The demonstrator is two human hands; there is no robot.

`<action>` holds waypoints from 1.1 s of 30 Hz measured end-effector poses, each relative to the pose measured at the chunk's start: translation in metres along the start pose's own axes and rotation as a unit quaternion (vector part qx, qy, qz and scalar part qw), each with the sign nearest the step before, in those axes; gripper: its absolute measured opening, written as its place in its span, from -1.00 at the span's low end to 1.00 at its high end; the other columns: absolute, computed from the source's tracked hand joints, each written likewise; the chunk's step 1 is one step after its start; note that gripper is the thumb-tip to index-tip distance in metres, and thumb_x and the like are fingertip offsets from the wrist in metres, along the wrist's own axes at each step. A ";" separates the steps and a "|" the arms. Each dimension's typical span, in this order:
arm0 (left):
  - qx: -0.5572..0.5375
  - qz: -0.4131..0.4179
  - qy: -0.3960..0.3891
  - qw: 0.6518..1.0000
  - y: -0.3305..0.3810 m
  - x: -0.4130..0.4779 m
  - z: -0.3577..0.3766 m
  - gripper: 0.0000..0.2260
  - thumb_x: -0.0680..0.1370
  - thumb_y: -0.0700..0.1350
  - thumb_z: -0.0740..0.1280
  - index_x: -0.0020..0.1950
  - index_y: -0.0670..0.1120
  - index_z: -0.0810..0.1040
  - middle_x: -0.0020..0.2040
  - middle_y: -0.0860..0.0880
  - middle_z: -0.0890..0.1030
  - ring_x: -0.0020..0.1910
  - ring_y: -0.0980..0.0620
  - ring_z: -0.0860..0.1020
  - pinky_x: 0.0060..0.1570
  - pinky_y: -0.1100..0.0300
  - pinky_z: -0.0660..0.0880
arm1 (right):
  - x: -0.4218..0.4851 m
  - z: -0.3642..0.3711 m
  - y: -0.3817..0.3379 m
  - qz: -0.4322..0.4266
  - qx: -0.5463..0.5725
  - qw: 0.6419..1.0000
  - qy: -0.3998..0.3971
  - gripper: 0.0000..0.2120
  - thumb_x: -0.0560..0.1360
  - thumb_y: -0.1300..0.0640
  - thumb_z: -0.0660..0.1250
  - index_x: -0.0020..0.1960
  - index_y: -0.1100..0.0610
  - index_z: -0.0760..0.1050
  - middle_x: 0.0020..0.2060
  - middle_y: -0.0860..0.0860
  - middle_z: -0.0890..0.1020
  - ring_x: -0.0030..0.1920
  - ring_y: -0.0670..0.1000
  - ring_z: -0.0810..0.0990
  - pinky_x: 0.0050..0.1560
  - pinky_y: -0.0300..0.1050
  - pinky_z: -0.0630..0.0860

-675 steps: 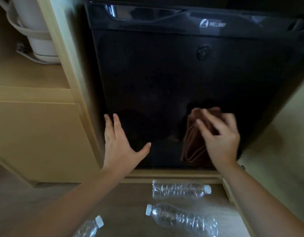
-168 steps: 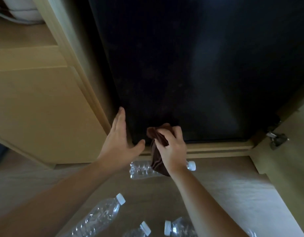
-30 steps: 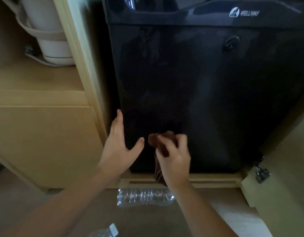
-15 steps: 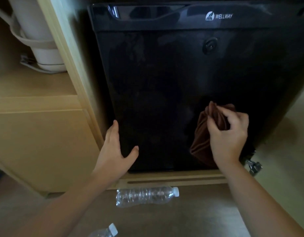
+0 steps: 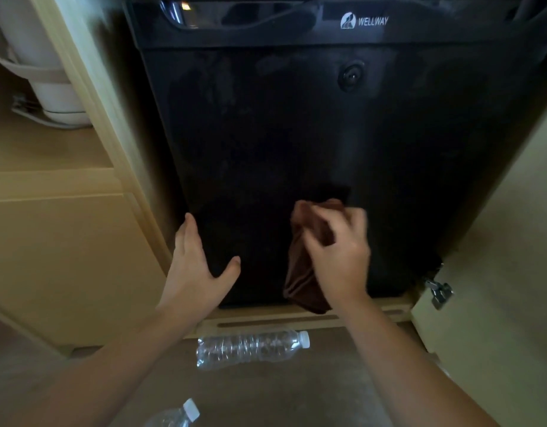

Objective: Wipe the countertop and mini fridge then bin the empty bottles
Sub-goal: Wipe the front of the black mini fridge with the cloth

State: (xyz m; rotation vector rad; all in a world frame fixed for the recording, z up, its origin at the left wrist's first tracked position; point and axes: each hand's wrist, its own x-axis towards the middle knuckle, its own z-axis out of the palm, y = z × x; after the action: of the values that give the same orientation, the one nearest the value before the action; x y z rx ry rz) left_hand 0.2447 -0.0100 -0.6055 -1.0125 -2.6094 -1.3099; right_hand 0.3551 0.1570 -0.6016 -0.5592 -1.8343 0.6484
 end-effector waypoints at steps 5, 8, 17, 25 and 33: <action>0.026 0.006 -0.006 1.000 -0.003 -0.002 -0.004 -0.13 0.41 0.13 0.30 0.48 -0.01 -0.22 0.50 0.03 0.00 0.45 0.06 0.08 0.26 0.22 0.18 | -0.003 -0.029 0.022 0.040 -0.023 0.999 -0.002 -0.69 0.34 0.26 0.46 0.08 0.13 0.56 0.04 0.07 0.45 -0.03 -0.14 0.48 0.03 -0.59 0.32; 0.078 0.035 -0.006 0.996 -0.006 -0.008 -0.012 -0.19 0.43 0.10 0.30 0.50 -0.06 -0.13 0.48 -0.03 0.09 0.43 0.04 0.14 0.26 0.19 0.24 | -0.023 -0.016 0.009 0.029 -0.005 0.997 -0.065 -0.69 0.34 0.25 0.45 0.08 0.12 0.57 0.04 0.02 0.46 0.00 -0.19 0.47 0.07 -0.54 0.34; 0.164 0.057 0.055 0.983 -0.019 -0.034 -0.037 -0.51 0.44 0.03 0.20 0.31 -0.18 0.37 0.25 -0.08 0.46 0.21 0.04 0.36 0.15 0.20 0.27 | -0.077 0.040 -0.043 0.186 0.129 0.960 -0.163 -0.72 0.35 0.20 0.45 0.02 -0.03 0.59 -0.05 -0.09 0.48 -0.03 -0.26 0.50 0.00 -0.49 0.40; 0.170 0.005 0.018 0.985 0.035 -0.052 -0.076 -0.61 0.44 -0.06 0.21 0.19 -0.23 0.48 0.13 -0.15 0.53 0.04 -0.10 0.51 0.03 0.12 0.39 | -0.053 -0.001 -0.108 0.202 0.042 0.948 -0.244 -0.71 0.34 0.23 0.45 0.03 0.02 0.59 -0.05 -0.06 0.46 -0.06 -0.38 0.45 -0.06 -0.60 0.31; 0.174 -0.105 -0.017 0.979 0.121 -0.068 -0.174 -0.66 0.43 -0.08 0.21 0.12 -0.24 0.51 0.08 -0.16 0.55 -0.02 -0.16 0.55 -0.03 0.02 0.46 | 0.015 -0.058 -0.212 0.241 0.021 0.919 -0.312 -0.70 0.33 0.26 0.46 0.01 0.00 0.60 -0.05 -0.01 0.50 -0.06 -0.30 0.49 -0.03 -0.57 0.31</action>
State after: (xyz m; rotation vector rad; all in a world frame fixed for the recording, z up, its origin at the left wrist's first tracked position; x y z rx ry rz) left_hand 0.3264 -0.1217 -0.4315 -0.7277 -2.8939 -0.8196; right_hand 0.3895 0.0192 -0.4338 -0.8581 -2.2785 1.3123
